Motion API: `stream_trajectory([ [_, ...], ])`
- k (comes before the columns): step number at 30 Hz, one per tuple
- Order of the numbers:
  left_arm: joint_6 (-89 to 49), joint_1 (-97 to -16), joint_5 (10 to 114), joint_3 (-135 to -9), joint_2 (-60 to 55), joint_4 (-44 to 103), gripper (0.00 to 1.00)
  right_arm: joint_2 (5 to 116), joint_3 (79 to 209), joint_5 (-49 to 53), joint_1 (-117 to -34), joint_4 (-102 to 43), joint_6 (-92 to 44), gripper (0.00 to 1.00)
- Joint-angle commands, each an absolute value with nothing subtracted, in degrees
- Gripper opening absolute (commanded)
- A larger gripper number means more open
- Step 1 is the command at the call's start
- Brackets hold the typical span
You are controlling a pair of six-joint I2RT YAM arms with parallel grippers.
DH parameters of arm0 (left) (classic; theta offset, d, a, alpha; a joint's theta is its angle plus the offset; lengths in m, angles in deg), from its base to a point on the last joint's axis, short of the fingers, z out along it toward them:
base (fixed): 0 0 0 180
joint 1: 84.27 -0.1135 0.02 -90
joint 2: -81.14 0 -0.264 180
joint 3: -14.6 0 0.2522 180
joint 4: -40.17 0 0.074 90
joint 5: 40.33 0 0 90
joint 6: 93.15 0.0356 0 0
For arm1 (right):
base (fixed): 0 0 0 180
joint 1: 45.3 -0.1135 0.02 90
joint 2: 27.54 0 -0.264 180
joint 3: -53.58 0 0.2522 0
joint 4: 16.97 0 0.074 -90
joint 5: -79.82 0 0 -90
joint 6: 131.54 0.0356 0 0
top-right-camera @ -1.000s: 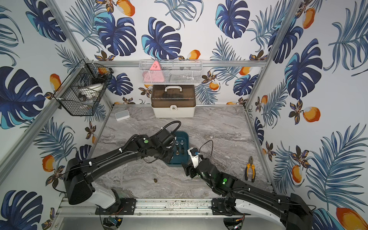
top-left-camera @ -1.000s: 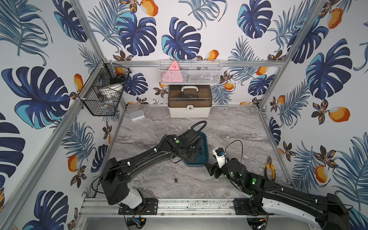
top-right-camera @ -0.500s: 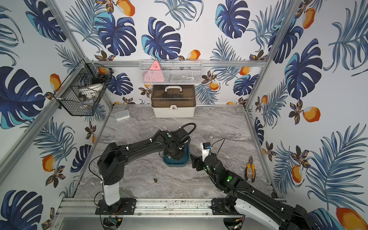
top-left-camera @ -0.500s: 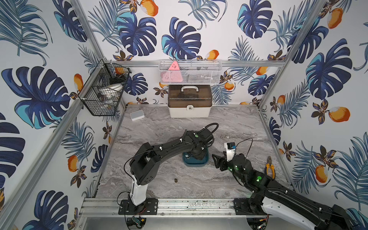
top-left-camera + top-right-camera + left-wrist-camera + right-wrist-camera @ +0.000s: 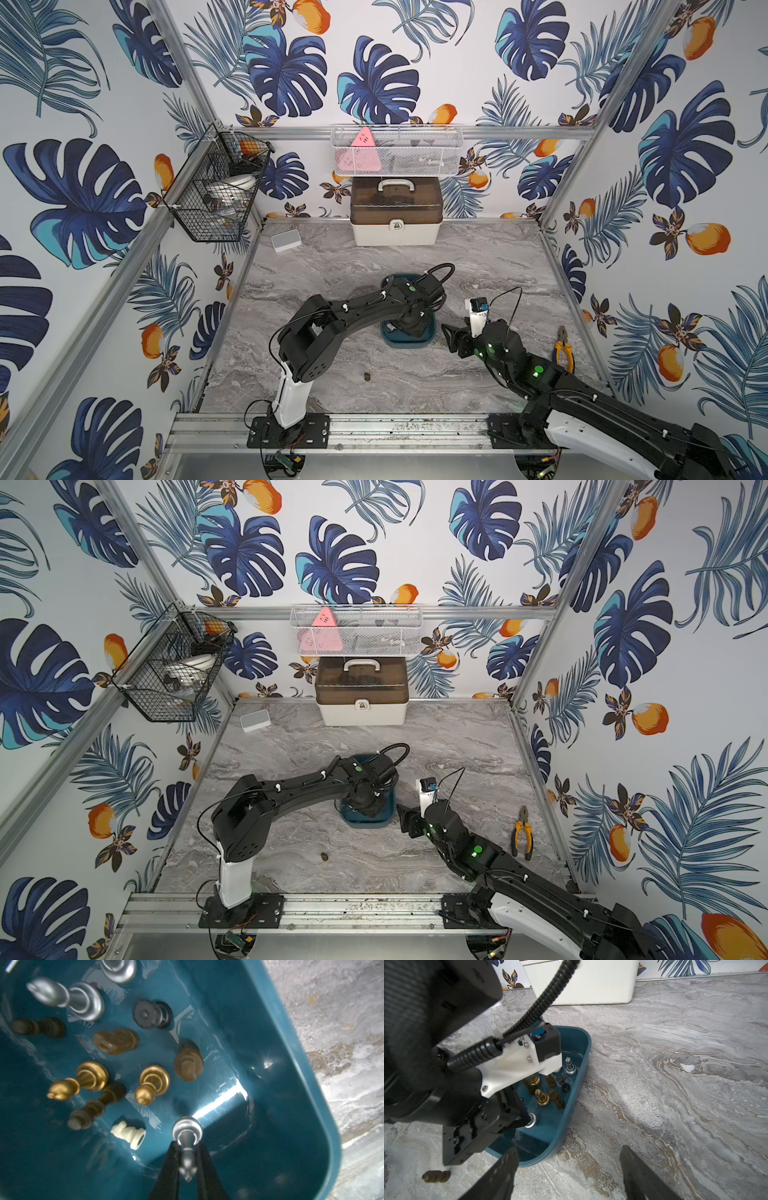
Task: Put the chess pieces into the storage box
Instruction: Place the chess piece in the storage box.
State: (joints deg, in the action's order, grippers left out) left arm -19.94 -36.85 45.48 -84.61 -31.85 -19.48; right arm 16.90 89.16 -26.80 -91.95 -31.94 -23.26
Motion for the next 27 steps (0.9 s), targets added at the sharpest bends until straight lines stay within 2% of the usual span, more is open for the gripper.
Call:
stream_trajectory([
  [1, -19.76, -37.22, 43.99, -84.56, -32.44, -18.34, 0.1, 16.51, 89.05, -26.53, -91.96, -31.45, -24.22, 0.79],
  [9, -19.48, -37.29, 44.16, -83.83, -33.0, -17.86, 0.12, 16.39, 89.05, -26.64, -91.9, -31.33, -24.65, 0.79],
  [27, -19.32, -37.34, 43.43, -83.97, -31.34, -17.1, 0.4, 17.28, 90.19, -26.55, -91.89, -31.95, -26.07, 0.8],
])
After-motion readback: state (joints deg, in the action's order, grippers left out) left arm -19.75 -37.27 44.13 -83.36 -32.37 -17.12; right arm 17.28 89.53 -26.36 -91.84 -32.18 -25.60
